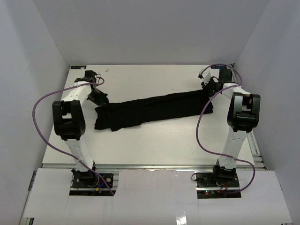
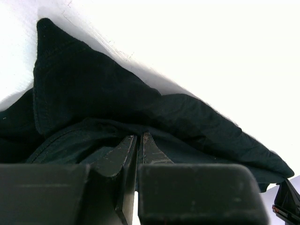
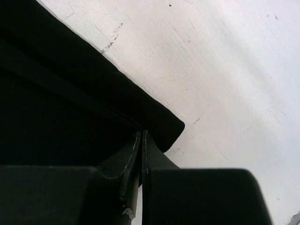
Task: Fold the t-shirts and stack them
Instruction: Fold the other side of the tshirt into a rectangle
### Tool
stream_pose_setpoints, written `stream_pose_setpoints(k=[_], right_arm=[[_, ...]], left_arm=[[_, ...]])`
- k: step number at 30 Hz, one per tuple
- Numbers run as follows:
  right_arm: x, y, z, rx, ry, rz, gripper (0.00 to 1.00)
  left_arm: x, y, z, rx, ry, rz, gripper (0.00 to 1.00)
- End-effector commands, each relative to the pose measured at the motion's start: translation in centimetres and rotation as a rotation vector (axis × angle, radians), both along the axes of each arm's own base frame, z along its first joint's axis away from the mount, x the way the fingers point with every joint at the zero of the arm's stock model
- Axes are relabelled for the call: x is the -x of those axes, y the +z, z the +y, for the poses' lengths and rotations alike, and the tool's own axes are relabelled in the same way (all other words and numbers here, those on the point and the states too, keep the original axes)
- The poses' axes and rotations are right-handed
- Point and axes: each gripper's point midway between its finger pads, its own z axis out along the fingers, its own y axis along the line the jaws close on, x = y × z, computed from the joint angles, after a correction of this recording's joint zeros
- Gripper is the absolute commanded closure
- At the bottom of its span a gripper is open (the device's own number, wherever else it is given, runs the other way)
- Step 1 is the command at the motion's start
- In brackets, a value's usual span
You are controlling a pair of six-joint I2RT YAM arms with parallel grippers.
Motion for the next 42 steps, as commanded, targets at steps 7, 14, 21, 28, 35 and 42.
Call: stream_pose_setpoints(k=[7,14,21,28,35,42], right_arm=[[-2.0,0.9,-1.0,0.065,-0.048,-0.043,0.94],[-2.1,0.5,-1.0,0.078,-0.052,-0.038,0.94],[-2.1,0.3,-0.9,0.087,-0.059,-0.032,0.91],[-2.3,1.4,-1.0,0.091,-0.071,-0.054,0.62],[-3.1,6.3,-1.5,0.060,-0.115,-0.142,0.47],[-2.6,11.0,-1.2,-0.014,-0.126,-0.188,0.31]], left_arm=[[-1.5,0.3,1.6,-0.051,0.018,-0.039,0.92],[-2.1,-0.5,2.1,-0.068,0.037,-0.031,0.92],[-2.3,-2.1,2.2,-0.067,0.047,-0.003,0.88],[-3.5,-0.7,1.7,-0.026,0.024,-0.050,0.20],[-4.5,6.2,2.0,-0.057,-0.028,-0.244,0.02],[-2.6,11.1,2.0,-0.113,-0.198,-0.386,0.02]])
